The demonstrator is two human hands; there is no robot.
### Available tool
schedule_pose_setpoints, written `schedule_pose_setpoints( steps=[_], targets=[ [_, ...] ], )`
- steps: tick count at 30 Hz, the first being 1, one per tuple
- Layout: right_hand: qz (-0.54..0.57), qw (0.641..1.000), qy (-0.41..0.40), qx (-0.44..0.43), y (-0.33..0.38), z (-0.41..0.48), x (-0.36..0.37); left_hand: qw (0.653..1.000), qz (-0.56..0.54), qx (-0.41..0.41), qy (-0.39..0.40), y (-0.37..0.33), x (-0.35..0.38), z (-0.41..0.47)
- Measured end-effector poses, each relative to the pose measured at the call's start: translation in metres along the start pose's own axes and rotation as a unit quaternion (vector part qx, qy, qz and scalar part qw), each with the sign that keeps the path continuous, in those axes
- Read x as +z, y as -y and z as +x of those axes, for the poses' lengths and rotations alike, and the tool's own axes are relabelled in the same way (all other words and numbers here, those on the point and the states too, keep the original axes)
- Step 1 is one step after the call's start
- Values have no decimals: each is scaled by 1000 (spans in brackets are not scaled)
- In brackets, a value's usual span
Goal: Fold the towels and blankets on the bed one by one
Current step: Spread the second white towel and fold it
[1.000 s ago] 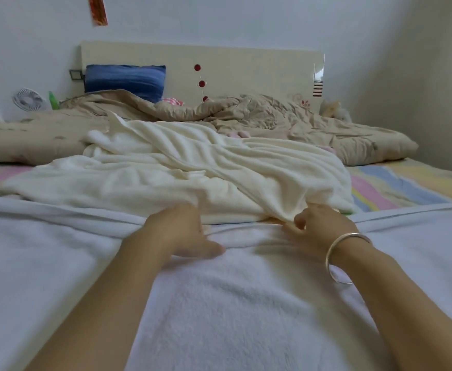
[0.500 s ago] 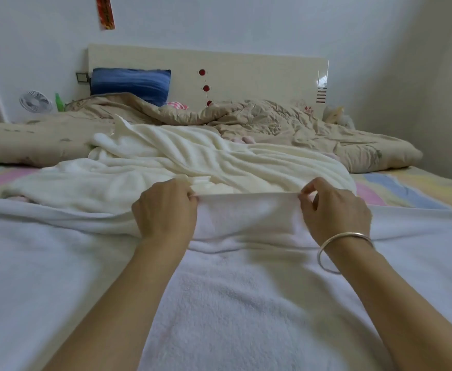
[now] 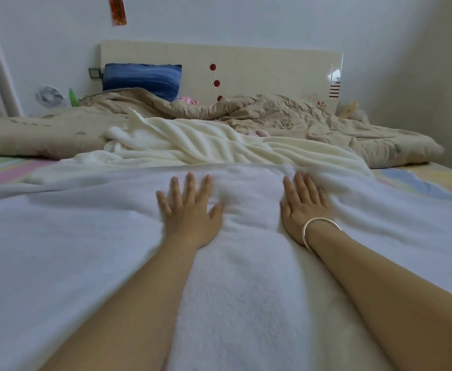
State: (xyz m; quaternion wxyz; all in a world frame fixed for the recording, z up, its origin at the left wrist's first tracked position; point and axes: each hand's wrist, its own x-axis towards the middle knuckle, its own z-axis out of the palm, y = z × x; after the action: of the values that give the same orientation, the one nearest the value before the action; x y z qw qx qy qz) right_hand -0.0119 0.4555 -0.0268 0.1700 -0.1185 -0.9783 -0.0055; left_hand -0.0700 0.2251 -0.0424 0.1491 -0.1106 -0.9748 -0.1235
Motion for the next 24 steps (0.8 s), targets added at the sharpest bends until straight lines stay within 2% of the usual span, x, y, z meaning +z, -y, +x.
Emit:
schedule_pose_setpoints(
  steps=[3, 5, 8, 10, 13, 16, 18, 24],
  targets=[
    [-75, 994, 74, 13, 5, -5, -23, 998, -22, 15, 61, 8, -13, 1],
    [-91, 990, 106, 20, 14, -19, -44, 996, -79, 16, 43, 24, -30, -13],
    [-35, 988, 148, -9, 51, -62, -74, 989, -144, -26, -5, 70, -67, -69],
    [6, 978, 204, -46, 89, -101, -86, 992, -119, -45, -3, 104, -90, -115],
    [51, 957, 266, -101, 166, -162, -96, 995, -73, -58, 43, 156, -127, -185],
    [73, 943, 292, -143, 258, -223, -110, 994, -45, -79, 56, 214, -170, -258],
    [88, 942, 283, -156, 309, -252, -118, 993, -19, -108, 48, 252, -195, -295],
    [98, 908, 292, -285, 468, -353, -147, 972, 34, -230, 35, 392, -267, -421]
  ],
)
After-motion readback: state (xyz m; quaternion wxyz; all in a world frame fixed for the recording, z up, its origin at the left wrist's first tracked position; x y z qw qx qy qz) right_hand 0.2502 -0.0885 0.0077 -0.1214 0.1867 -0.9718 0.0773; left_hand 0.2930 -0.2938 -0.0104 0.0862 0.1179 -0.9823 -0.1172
